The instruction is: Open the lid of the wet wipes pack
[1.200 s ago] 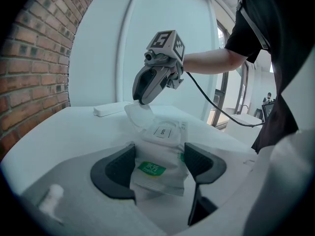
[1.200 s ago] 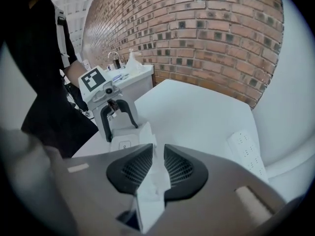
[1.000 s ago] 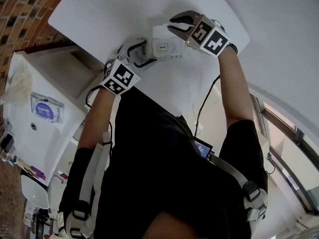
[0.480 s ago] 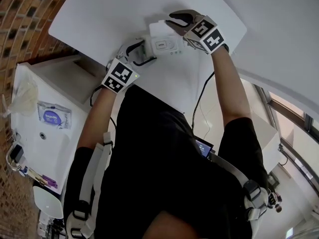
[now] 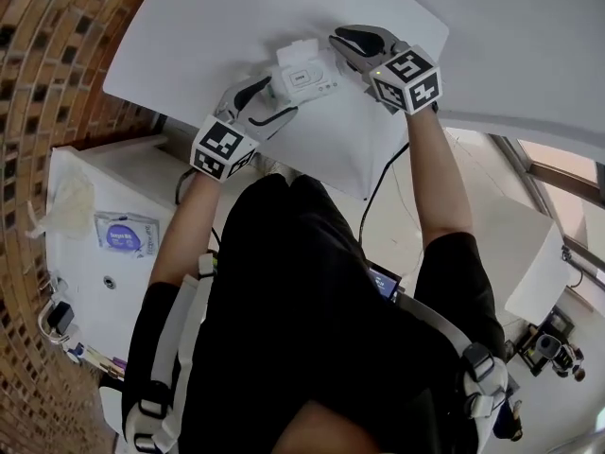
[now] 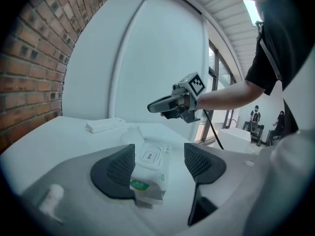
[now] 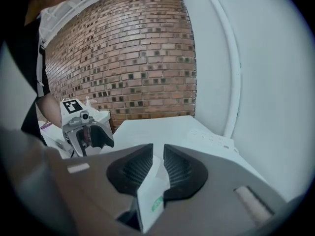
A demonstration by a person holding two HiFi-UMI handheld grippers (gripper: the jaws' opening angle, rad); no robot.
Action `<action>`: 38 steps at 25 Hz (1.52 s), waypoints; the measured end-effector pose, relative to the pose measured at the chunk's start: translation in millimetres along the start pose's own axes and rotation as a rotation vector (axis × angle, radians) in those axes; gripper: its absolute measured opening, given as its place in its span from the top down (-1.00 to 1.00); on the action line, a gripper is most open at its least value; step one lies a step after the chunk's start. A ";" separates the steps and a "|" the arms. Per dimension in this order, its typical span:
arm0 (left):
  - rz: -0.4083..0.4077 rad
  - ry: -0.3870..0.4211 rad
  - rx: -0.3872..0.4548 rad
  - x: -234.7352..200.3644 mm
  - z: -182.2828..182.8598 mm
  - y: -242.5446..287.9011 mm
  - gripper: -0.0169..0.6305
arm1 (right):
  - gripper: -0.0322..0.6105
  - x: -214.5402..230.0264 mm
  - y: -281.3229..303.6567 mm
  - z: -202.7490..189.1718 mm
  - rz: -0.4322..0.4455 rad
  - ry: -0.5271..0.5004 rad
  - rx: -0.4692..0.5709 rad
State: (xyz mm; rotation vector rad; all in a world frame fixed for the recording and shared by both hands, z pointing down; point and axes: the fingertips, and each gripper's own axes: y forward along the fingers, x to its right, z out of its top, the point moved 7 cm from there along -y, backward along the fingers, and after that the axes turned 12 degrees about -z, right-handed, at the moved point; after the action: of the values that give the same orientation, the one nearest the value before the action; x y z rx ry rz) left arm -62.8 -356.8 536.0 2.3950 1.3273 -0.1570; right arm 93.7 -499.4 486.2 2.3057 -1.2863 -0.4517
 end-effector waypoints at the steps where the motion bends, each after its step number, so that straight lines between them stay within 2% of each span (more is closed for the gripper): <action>1: 0.004 0.003 0.008 2.5 2.6 -1.8 -0.04 | 0.68 -3.0 -6.9 -2.2 -0.012 0.006 0.011; 7: 0.001 0.030 0.044 34.9 15.4 -0.8 -0.01 | 0.82 -26.2 -59.3 -20.5 -0.066 0.106 0.120; 10: 0.015 0.047 0.064 58.5 20.1 0.6 0.11 | 0.86 -40.9 -90.0 -31.4 -0.067 0.142 0.162; 11: 0.022 0.053 0.071 68.2 21.3 0.2 0.25 | 0.87 -47.5 -102.0 -35.0 -0.065 0.147 0.175; 12: 0.030 0.060 0.084 78.6 23.2 -0.8 0.48 | 0.87 -54.3 -115.1 -38.5 -0.065 0.151 0.189; 16: 0.060 0.073 0.162 115.3 34.5 -11.9 0.92 | 0.88 -78.8 -163.1 -48.6 -0.074 0.162 0.256; 20: 0.084 0.064 0.219 150.0 41.5 -27.9 0.95 | 0.88 -105.3 -210.4 -57.5 -0.081 0.167 0.318; 27: 0.166 0.085 0.388 211.9 62.0 -61.0 0.94 | 0.88 -131.5 -294.1 -66.8 -0.118 0.218 0.451; 33: 0.191 0.148 0.405 263.8 63.9 -75.1 0.94 | 0.89 -151.4 -337.0 -83.3 -0.142 0.256 0.513; 38: 0.210 0.148 0.400 279.0 53.0 -97.6 0.94 | 0.89 -165.4 -357.6 -97.1 -0.186 0.308 0.528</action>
State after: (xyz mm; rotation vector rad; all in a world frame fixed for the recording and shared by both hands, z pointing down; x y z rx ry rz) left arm 12.3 -111.3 380.4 2.9152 1.1844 -0.2056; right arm 310.1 -171.3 385.5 2.7991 -1.1384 0.2159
